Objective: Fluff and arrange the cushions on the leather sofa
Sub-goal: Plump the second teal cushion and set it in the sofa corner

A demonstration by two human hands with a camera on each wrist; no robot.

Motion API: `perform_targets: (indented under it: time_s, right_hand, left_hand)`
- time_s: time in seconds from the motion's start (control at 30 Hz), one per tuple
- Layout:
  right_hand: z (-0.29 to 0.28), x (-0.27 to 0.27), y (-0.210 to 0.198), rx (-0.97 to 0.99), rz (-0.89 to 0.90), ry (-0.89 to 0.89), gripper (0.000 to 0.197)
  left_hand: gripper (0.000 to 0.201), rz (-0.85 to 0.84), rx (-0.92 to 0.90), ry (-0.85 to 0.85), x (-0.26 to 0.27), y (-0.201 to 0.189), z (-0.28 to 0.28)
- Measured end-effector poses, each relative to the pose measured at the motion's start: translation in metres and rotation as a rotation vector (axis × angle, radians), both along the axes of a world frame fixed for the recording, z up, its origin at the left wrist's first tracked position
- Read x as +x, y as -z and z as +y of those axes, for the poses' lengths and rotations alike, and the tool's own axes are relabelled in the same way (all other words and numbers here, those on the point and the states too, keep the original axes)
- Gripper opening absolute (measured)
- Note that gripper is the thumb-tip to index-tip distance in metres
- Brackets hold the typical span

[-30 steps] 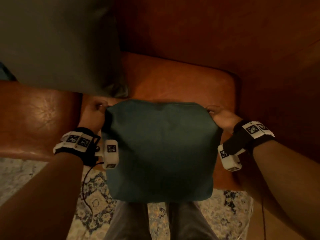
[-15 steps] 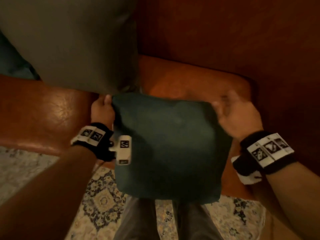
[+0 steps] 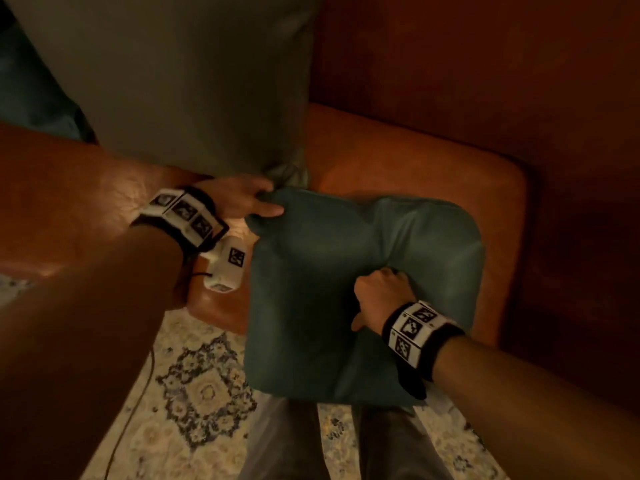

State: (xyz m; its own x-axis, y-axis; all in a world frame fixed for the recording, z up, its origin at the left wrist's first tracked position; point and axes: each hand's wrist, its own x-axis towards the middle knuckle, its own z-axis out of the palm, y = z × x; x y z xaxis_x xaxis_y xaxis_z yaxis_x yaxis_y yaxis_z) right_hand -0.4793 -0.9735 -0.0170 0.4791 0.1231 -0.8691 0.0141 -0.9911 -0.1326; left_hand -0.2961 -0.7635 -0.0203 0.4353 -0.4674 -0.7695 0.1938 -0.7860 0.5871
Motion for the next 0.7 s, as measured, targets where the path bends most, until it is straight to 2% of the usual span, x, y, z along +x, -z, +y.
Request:
perform_targets:
  time_s: [0.07, 0.13, 0.23, 0.27, 0.33, 0.4, 0.43, 0.5, 0.53, 0.57, 0.67, 0.7]
  right_hand:
    - [0.006, 0.0, 0.011, -0.022, 0.016, -0.012, 0.056]
    - [0.011, 0.001, 0.019, -0.028, 0.038, -0.011, 0.058]
    - [0.014, 0.002, 0.026, -0.011, 0.057, 0.002, 0.06]
    - [0.013, 0.002, 0.028, -0.002, 0.059, 0.002, 0.059]
    - [0.01, -0.002, 0.029, 0.016, 0.059, 0.003, 0.055]
    - [0.007, -0.005, 0.029, 0.032, 0.05, 0.007, 0.051]
    - [0.006, -0.006, 0.028, 0.036, 0.046, 0.001, 0.05]
    - [0.003, -0.006, 0.025, 0.04, 0.034, -0.019, 0.049]
    - [0.001, -0.007, 0.024, 0.047, 0.021, -0.022, 0.049]
    - [0.001, -0.008, 0.023, 0.052, -0.006, -0.024, 0.048]
    - [-0.002, -0.011, 0.009, 0.083, -0.087, -0.008, 0.044]
    - [-0.005, -0.016, 0.002, 0.103, -0.119, 0.038, 0.041]
  left_hand:
    - [0.027, -0.125, 0.132, 0.316, 0.013, 0.003, -0.008]
    - [0.037, -0.276, 0.188, 0.417, 0.014, 0.01, -0.016]
    - [0.05, -0.506, 0.328, 0.276, 0.007, 0.021, -0.01]
    - [0.055, -0.488, 0.358, 0.176, 0.004, 0.028, -0.004]
    - [0.068, -0.335, 0.319, 0.008, -0.003, 0.039, 0.006]
    - [0.074, -0.113, 0.197, -0.17, -0.009, 0.042, 0.014]
    - [0.065, -0.026, 0.116, -0.302, -0.01, 0.044, 0.019]
    - [0.025, 0.037, 0.013, -0.48, -0.012, 0.041, 0.025]
    - [0.012, -0.011, 0.021, -0.52, -0.011, 0.043, 0.027]
    - [0.012, -0.09, 0.058, -0.52, -0.01, 0.047, 0.03]
    - [0.024, -0.444, 0.372, -0.333, -0.018, 0.041, 0.016]
    - [0.03, -0.543, 0.399, -0.276, -0.025, 0.033, 0.006]
